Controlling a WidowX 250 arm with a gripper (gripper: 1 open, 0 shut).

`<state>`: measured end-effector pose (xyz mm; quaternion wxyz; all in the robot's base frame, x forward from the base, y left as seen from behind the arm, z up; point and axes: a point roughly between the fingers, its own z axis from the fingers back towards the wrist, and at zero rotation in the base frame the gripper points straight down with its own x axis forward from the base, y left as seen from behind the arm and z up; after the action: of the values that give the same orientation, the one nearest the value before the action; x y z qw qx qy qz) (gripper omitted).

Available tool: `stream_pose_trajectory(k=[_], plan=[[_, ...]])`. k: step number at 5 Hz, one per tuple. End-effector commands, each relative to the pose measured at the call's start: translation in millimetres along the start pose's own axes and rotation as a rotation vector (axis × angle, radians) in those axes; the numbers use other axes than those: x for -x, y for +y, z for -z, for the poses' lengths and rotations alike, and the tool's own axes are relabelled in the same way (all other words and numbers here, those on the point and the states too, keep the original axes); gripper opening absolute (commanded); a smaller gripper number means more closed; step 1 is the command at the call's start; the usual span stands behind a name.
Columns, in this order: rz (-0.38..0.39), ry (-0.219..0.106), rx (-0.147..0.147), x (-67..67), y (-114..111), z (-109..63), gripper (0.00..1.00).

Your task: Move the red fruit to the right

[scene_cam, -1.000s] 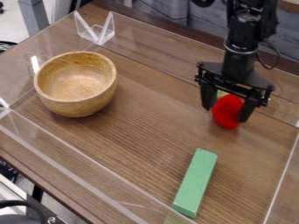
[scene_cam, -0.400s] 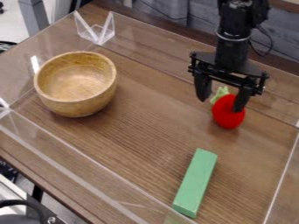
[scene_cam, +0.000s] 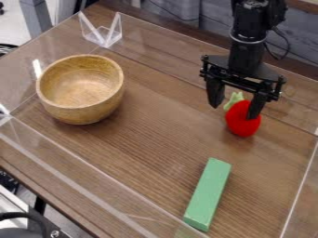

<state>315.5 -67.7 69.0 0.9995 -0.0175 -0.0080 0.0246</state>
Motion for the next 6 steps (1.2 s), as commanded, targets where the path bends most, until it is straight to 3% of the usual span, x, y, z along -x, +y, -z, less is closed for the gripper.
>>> stream_pose_trajectory(k=[1, 6], plan=[[-0.012, -0.069, 0.012, -7.9, 3.3, -22.0, 1.00], [-0.030, -0.069, 0.002, -9.8, 8.8, -23.3, 1.00]])
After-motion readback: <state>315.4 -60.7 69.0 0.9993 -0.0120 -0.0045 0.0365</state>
